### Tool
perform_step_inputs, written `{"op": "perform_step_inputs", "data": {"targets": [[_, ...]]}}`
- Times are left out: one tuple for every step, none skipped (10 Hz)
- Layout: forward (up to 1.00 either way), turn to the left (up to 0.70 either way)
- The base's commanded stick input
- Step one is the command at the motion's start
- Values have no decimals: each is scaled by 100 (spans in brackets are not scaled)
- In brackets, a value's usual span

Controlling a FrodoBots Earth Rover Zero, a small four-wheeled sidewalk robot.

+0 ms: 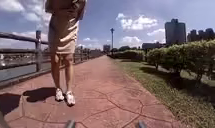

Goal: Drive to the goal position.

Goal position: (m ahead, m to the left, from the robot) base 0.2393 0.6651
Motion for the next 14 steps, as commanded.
{"op": "perform_step_inputs", "data": {"targets": [[0,0],[7,0],[42,0],[70,0],[70,0],[70,0],[55,0],[33,0],[11,0],[0,0],[0,0],[0,0],[0,0],[0,0]]}}
